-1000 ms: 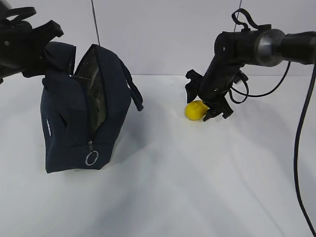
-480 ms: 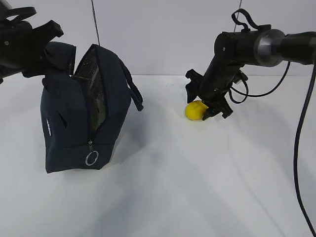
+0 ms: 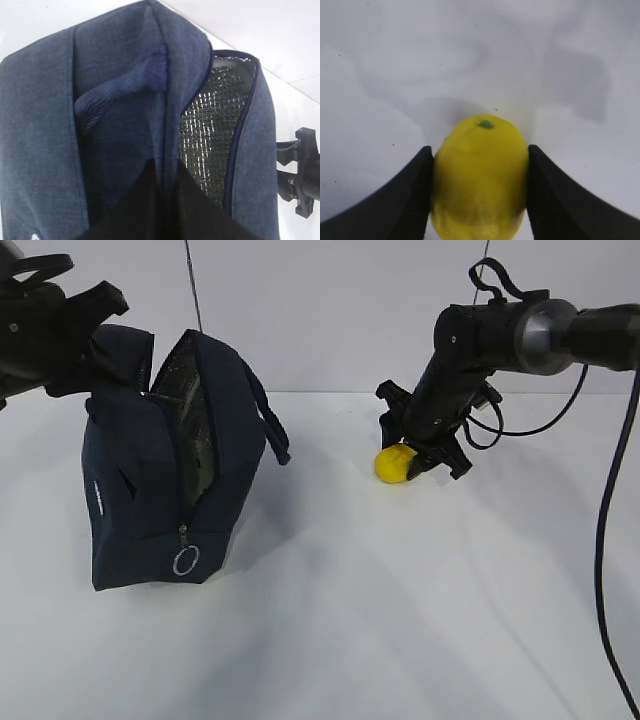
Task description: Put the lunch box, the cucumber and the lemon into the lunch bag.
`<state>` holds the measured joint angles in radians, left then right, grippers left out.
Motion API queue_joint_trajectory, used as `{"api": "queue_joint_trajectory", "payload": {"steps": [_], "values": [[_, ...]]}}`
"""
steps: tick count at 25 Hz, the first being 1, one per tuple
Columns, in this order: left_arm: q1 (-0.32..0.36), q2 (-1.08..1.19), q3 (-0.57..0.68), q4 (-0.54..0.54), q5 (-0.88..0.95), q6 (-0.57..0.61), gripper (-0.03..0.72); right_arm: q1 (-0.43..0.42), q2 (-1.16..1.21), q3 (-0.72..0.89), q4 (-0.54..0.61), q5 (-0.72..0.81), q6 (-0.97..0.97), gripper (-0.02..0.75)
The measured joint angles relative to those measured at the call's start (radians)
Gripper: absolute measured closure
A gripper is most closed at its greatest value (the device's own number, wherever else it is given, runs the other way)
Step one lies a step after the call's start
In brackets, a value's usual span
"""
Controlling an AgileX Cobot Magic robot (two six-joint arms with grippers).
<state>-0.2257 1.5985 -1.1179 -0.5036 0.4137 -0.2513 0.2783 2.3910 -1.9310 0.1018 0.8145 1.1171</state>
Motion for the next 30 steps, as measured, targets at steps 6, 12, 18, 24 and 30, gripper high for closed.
{"api": "queue_joint_trajectory", "payload": {"steps": [6,12,18,24,30], "values": [[0.000,0.000,0.000,0.000,0.000,0.000,0.685,0.000,0.000,-0.009,0.004,0.013,-0.053,0.318],[0.000,0.000,0.000,0.000,0.000,0.000,0.685,0.000,0.000,-0.087,0.004,0.110,-0.102,0.323],[0.000,0.000,0.000,0.000,0.000,0.000,0.685,0.000,0.000,-0.190,0.001,0.230,-0.210,0.332],[0.000,0.000,0.000,0.000,0.000,0.000,0.685,0.000,0.000,-0.340,-0.007,0.383,-0.336,0.336],[0.000,0.000,0.000,0.000,0.000,0.000,0.685,0.000,0.000,-0.481,-0.019,0.421,-0.350,0.337]]}}
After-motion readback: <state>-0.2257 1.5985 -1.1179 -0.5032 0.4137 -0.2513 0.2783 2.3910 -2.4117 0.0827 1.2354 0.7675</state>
